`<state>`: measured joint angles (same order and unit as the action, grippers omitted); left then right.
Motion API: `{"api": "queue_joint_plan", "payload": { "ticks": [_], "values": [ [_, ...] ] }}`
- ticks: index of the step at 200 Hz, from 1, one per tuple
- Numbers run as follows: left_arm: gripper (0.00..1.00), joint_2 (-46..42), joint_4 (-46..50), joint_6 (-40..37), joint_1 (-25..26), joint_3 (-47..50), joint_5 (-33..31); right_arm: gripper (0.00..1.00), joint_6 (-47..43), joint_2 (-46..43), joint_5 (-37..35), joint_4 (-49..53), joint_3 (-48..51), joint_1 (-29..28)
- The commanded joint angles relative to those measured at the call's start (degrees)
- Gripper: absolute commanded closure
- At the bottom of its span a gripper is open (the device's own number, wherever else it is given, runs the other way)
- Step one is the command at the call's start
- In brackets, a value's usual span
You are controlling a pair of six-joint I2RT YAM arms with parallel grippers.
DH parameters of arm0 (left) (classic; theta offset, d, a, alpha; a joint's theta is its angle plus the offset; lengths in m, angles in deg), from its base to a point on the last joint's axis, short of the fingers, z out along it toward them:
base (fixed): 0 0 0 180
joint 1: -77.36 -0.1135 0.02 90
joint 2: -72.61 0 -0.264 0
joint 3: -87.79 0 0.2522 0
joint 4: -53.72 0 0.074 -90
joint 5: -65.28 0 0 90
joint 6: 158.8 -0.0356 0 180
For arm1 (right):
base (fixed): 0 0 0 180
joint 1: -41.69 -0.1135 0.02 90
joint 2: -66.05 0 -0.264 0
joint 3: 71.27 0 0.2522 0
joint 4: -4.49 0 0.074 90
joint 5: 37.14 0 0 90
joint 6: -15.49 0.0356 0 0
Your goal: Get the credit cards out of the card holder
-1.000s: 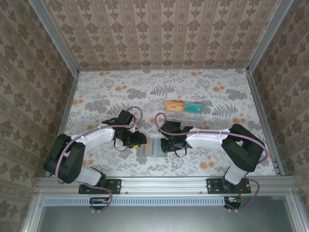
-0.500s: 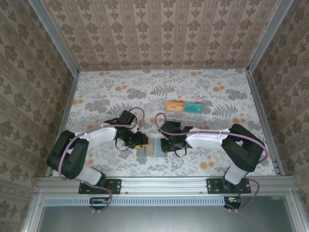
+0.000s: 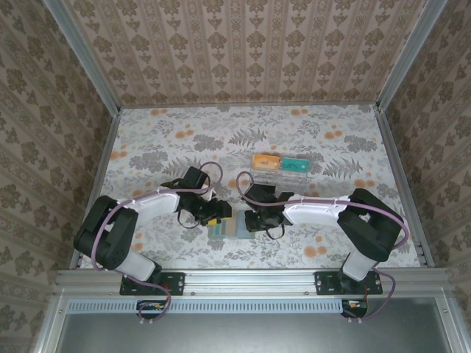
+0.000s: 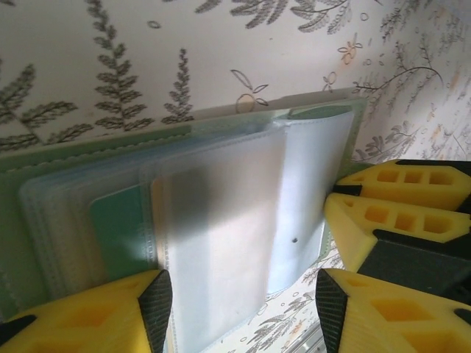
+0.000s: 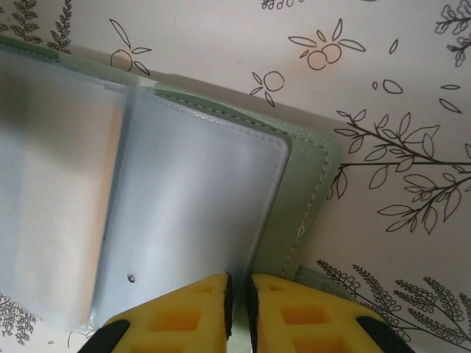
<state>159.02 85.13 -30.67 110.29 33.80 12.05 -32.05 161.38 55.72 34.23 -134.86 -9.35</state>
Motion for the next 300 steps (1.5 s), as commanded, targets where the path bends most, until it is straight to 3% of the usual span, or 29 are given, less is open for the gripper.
{"api": "queue_joint_plan", "payload": {
  "ticks": [1, 45, 119, 189, 255, 300],
  "values": [
    [0.41, 1.22, -0.60, 0.13, 0.75, -0.79, 2.17, 0.81, 0.76, 2.58, 0.13, -0.90, 0.85, -0.09],
    [0.42, -1.97, 4.01, -0.52, 0.73, -1.25, -4.41, 0.82, 0.78, 2.34, -0.04, -0.83, 0.97, -0.07],
    [0.41, -1.06, 2.42, -0.95, 1.47, -2.53, -1.95, 0.80, 0.78, 2.46, 0.10, -0.92, 0.88, -0.10],
    [0.42, -1.29, 1.25, -2.12, 5.18, -6.16, -0.30, 0.78, 1.17, 1.76, -0.41, -1.39, 1.66, -0.03],
    [0.43, 3.76, -0.94, -1.52, 8.25, -9.99, 3.13, 0.75, 3.29, -9.70, -7.06, -0.17, 6.02, 0.55],
    [0.45, 5.89, -1.40, -1.30, 10.40, -11.71, 3.27, 0.73, 5.78, -15.26, -6.95, -2.02, 10.61, 1.47]
  ]
}}
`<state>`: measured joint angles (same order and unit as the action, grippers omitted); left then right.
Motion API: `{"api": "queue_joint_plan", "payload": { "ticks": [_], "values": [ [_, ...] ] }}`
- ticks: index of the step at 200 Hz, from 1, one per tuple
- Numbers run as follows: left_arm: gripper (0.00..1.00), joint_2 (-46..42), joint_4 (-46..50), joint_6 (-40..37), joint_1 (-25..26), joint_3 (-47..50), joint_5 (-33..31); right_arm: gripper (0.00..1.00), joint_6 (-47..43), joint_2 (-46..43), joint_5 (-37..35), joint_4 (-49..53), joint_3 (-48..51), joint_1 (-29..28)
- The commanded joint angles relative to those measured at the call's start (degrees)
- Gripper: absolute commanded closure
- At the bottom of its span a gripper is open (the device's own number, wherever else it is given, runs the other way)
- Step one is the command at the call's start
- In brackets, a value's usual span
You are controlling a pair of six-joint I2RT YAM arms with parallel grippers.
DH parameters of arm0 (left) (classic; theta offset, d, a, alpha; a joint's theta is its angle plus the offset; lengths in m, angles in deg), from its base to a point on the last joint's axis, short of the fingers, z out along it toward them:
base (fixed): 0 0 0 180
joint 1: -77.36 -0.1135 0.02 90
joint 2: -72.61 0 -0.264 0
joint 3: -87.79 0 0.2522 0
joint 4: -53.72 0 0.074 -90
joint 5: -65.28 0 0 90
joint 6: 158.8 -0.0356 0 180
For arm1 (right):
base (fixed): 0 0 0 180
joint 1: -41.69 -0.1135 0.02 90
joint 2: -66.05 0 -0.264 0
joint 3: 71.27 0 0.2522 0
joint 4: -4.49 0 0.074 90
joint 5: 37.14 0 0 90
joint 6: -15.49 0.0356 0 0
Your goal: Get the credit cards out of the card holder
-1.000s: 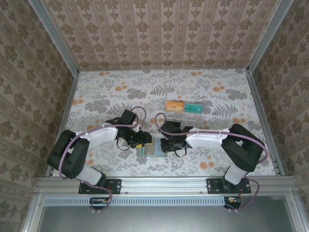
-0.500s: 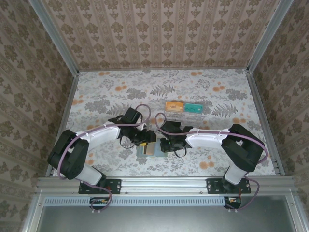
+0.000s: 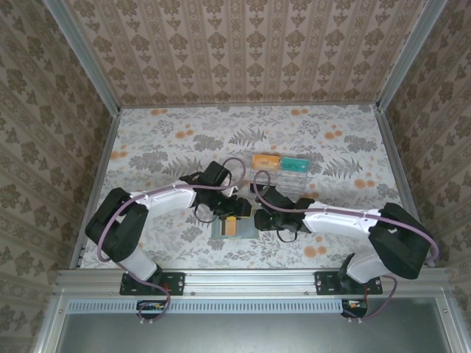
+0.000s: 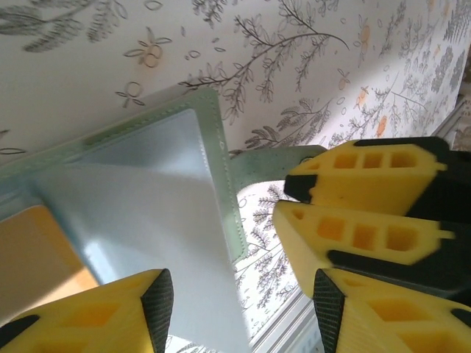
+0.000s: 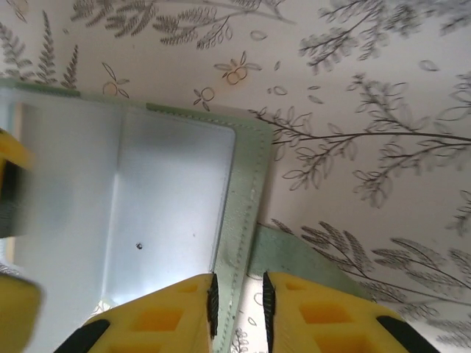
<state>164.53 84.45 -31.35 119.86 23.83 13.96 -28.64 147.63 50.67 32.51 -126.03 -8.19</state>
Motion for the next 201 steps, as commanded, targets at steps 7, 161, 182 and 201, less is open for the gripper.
{"api": "queue_joint_plan", "payload": {
  "ticks": [7, 161, 182, 201],
  "values": [
    [0.45, 0.38, -0.54, -0.64, 0.92, -1.84, 1.14, 0.73, 2.62, -3.55, -1.84, -0.50, 2.08, 0.30],
    [1.00, -11.81, 3.59, 3.24, -10.56, 12.38, -12.31, 0.91, 4.21, 14.02, 17.07, -13.86, -9.48, -0.58],
    [1.00, -12.06, 2.34, 4.01, -10.25, 13.07, -12.18, 0.92, 4.35, 16.36, 17.96, -13.74, -10.74, -0.50],
    [1.00, -12.55, 1.57, 4.60, -9.88, 13.45, -12.13, 0.92, 4.38, 17.25, 17.88, -13.29, -11.25, -0.49]
  ]
}}
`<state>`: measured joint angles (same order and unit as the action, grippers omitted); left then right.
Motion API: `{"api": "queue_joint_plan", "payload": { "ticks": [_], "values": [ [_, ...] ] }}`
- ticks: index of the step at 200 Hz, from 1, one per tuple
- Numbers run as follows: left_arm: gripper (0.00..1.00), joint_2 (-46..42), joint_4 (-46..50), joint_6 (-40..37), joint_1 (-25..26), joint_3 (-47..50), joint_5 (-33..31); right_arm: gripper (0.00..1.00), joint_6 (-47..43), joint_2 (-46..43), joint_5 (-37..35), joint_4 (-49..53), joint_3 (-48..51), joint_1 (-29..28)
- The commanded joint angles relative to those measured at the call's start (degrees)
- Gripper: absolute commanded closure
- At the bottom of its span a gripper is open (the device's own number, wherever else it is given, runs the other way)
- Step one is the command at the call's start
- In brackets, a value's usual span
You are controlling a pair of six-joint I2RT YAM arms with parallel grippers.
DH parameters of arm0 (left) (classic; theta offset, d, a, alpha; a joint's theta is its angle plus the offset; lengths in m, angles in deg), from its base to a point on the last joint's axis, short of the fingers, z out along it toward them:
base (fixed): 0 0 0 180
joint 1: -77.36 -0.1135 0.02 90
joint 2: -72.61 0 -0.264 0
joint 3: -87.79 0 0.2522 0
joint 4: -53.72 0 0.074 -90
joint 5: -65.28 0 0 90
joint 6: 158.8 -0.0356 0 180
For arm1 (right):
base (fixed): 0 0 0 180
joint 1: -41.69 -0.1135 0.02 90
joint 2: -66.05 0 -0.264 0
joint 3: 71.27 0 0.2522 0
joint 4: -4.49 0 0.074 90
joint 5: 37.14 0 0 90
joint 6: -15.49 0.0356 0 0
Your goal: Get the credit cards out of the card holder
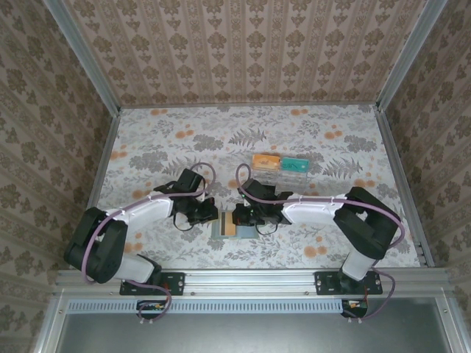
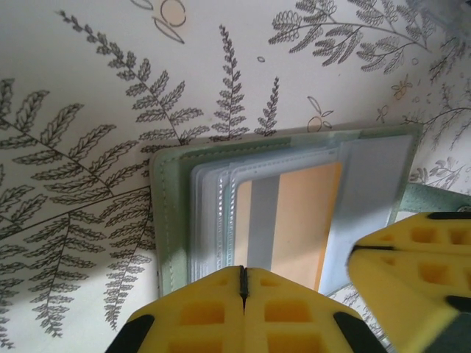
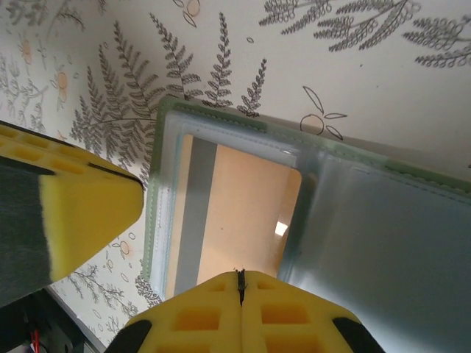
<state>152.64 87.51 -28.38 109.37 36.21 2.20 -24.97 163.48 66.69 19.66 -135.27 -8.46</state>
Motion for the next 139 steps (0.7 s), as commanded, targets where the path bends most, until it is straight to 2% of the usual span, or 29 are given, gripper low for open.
{"api": "queue_joint_plan", "payload": {
  "ticks": [1, 49, 139],
  "values": [
    [1.00, -0.66, -1.49, 1.65, 0.65, 1.04, -0.37, 0.92, 0.72, 1.43, 1.79, -0.35, -2.03, -0.22],
    [1.00, 1.49, -2.80, 2.09, 1.63, 1.61, 0.13, 0.92, 0.49, 1.98, 1.13, 0.63, -1.51, -0.23],
    [1.00, 3.55, 1.74, 1.48, 1.74, 1.71, -3.80, 0.90, 0.21, 3.26, 0.82, 1.88, -0.75, -0.21]
  ]
}}
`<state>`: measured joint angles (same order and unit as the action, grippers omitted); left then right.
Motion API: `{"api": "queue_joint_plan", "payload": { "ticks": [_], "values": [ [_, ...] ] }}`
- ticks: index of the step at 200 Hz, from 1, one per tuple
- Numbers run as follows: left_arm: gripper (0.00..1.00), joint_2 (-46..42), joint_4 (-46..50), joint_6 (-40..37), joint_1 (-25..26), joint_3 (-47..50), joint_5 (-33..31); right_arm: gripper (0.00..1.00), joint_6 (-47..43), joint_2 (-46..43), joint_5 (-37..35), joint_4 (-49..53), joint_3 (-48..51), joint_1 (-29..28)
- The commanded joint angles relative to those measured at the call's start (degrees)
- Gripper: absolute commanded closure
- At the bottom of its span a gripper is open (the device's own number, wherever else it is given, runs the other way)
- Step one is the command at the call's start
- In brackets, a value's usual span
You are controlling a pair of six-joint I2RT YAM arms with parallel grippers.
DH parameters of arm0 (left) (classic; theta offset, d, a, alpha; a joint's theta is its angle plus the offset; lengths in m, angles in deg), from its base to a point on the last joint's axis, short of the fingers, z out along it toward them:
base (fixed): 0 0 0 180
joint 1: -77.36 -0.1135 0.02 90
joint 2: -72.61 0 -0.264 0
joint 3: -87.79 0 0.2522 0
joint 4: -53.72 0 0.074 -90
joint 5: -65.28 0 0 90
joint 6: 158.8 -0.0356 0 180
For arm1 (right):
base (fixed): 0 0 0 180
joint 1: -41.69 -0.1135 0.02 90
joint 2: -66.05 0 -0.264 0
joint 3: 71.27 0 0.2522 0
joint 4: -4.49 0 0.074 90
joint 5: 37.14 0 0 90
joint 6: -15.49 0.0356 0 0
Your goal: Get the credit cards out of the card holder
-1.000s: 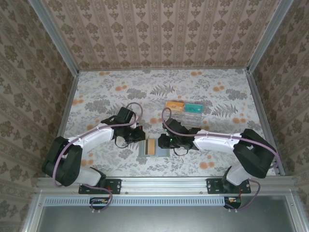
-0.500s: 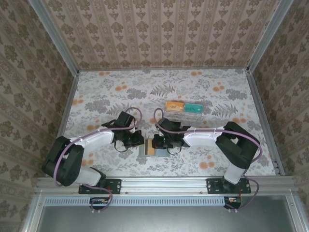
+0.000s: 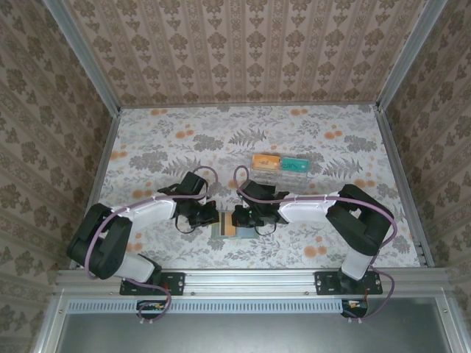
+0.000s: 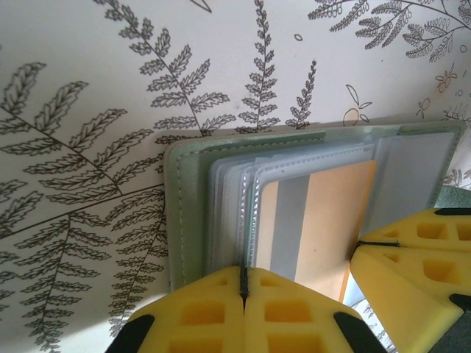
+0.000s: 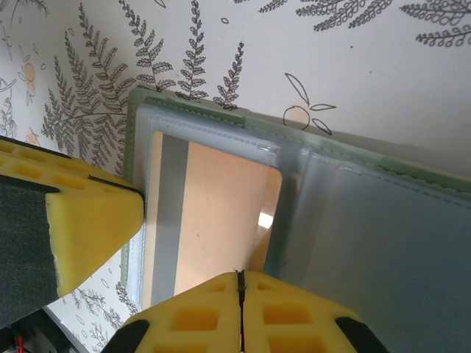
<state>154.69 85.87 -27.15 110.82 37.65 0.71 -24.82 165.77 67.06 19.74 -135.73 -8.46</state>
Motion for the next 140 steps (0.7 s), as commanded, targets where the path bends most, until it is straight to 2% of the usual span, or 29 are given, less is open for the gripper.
{"api": "queue_joint_plan", "payload": {
  "ticks": [1, 140],
  "values": [
    [1.00, 1.54, 3.44, 0.22, 0.30, 0.26, -2.36, 0.90, 0.05, 0.94, 0.42, 1.82, -0.24, -0.21],
    [1.00, 2.38, 3.62, -0.25, 0.47, 0.17, -2.58, 0.86, -1.35, -2.95, -1.76, 5.45, 0.44, -0.16]
  ]
}}
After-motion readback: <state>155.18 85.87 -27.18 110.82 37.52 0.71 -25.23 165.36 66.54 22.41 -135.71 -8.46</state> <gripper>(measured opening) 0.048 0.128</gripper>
